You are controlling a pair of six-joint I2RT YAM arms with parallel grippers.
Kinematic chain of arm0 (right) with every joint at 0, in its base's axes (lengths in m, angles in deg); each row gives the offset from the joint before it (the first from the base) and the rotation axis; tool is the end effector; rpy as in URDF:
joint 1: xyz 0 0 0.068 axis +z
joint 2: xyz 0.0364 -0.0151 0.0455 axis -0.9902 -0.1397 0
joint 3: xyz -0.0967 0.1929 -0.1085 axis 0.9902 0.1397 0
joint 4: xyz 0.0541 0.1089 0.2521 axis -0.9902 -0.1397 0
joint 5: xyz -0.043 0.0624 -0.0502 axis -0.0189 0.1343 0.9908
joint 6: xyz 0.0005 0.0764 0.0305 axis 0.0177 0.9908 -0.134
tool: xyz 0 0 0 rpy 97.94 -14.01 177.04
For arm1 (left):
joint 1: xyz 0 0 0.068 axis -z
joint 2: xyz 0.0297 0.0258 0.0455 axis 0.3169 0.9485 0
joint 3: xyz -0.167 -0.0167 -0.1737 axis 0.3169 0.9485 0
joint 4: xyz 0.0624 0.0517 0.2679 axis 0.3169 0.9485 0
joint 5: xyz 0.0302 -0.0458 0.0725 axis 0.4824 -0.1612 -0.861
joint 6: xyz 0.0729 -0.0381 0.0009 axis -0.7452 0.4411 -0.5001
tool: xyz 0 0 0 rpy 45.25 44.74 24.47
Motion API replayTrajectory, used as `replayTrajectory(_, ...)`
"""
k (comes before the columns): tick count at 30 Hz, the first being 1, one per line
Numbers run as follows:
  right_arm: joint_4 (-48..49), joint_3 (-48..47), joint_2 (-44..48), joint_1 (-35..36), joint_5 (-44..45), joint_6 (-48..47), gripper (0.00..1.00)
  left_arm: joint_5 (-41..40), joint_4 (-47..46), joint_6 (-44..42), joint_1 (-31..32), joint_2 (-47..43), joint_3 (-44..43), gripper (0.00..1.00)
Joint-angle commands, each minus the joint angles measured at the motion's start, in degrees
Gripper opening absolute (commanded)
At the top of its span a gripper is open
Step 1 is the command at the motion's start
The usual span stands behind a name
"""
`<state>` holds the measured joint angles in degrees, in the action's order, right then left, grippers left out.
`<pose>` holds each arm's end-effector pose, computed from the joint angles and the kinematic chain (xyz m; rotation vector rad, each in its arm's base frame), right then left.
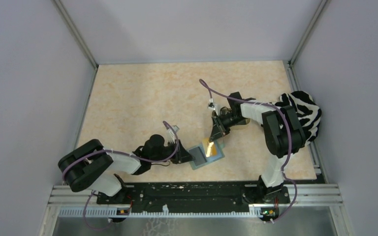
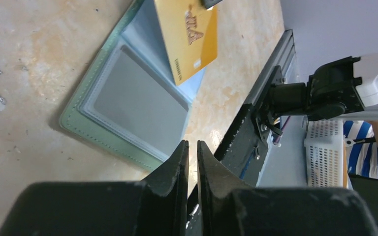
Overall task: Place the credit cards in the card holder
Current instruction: Insert the credit card into the card holder.
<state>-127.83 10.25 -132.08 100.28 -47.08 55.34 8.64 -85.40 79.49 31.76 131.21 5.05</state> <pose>0.2901 0.1586 0.0868 -0.9473 2.4890 1.4151 0.1594 -0.2281 0.0708 0.2622 2.1951 -1.4109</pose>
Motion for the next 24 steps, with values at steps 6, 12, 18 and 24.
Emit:
replayTrajectory(6, 2.21, 0.81, 2.71, -1.63, -4.15, 1.26, 0.00, -2.67, 0.68, -2.09, 0.47, 4.11, -2.56, 0.15)
replayTrajectory(12, 3.80, 1.53, 0.88, -0.93, -4.99, 2.83, 0.00, -4.87, 2.28, -1.97, 0.47, 4.03, -1.70, 0.14)
replayTrajectory(18, 5.45, 2.41, -0.01, -0.42, -5.41, 4.32, 0.00, -5.63, 2.92, -1.92, 0.47, 4.55, -1.49, 0.13)
replayTrajectory(24, 6.20, 2.74, -1.07, 0.04, -5.68, 5.11, 0.00, -6.40, 3.55, -2.01, 0.47, 4.71, -1.32, 0.13)
